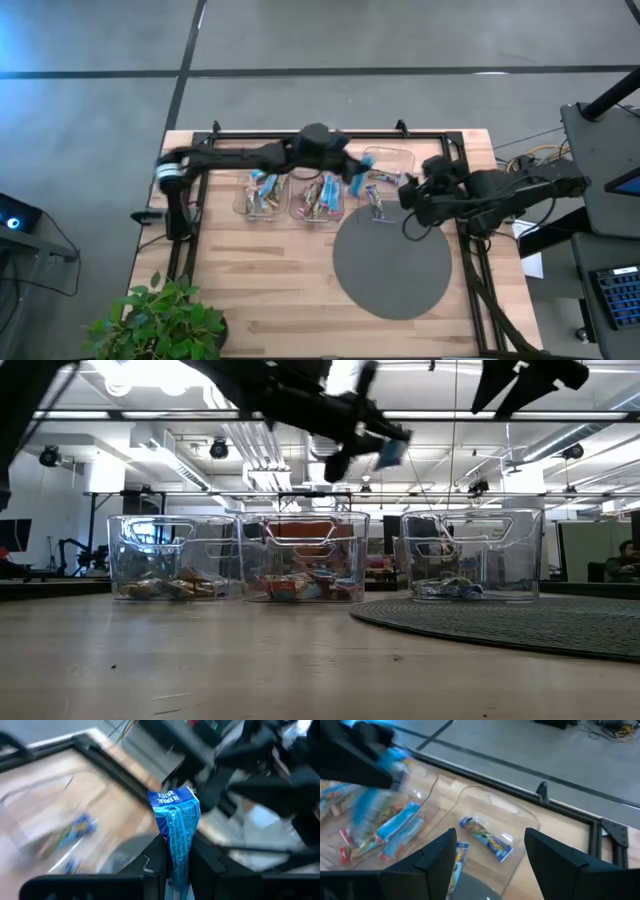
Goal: Pick and place Granola Bars by type
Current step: Put the blue granola bar into the right transparent bin, then return to Home Position
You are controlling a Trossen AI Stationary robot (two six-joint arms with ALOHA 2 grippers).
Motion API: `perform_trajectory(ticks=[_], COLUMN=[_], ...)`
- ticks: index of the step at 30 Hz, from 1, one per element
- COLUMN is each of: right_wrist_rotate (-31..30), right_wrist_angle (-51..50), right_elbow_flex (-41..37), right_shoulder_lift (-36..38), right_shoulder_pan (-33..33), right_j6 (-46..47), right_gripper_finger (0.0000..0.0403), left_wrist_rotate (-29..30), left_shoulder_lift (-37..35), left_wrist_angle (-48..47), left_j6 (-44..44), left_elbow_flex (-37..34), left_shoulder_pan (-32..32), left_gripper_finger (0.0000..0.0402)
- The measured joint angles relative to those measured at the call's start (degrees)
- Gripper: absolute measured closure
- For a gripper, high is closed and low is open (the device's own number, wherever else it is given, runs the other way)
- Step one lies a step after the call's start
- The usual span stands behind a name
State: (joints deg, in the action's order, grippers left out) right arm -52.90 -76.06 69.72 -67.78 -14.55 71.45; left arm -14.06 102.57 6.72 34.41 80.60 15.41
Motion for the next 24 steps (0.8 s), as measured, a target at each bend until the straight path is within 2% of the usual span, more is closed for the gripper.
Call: perform_trajectory(ticks=[5, 7, 12, 15, 18, 20, 24], right_wrist_rotate=[-1.3, -1.5, -0.9, -0.8, -0.8, -0.4, 3.4], right_wrist_angle=[-0.4, -0.2, -0.2, -0.1, 0.1, 1.2, 5.0], right_elbow_flex=[-2.2, -3.4, -6.9, -9.1, -10.8, -11.9, -12.7], right_shoulder_lift=[6.4, 8.6, 12.3, 13.4, 13.4, 12.9, 11.9], right_shoulder_pan=[0.0, 0.0, -0.1, -0.1, -0.1, -0.1, 0.1], right_j6=[-1.0, -1.3, 1.9, 5.2, 5.7, 2.9, -6.9], right_gripper_finger=[0.0179, 0.0179, 0.0179, 0.0179, 0.0179, 0.0179, 0.0179], left_wrist_rotate=[-2.0, -1.6, 2.2, -0.7, -0.7, -0.8, -0.4], left_shoulder_lift=[14.1, 19.3, 28.3, 31.9, 33.1, 31.9, 20.8], left_wrist_angle=[1.6, -2.4, -27.1, -36.0, -39.8, -42.0, -44.9], left_j6=[3.2, 1.9, -5.5, -7.4, -10.9, -16.2, -25.5], left_elbow_flex=[14.5, 21.1, 37.3, 45.0, 51.7, 54.5, 48.2], left_shoulder_pan=[1.4, 1.4, 1.7, 1.9, 1.5, 1.2, 0.9], left_gripper_finger=[0.0358, 0.0358, 0.0335, 0.0301, 0.0268, 0.0255, 0.0247])
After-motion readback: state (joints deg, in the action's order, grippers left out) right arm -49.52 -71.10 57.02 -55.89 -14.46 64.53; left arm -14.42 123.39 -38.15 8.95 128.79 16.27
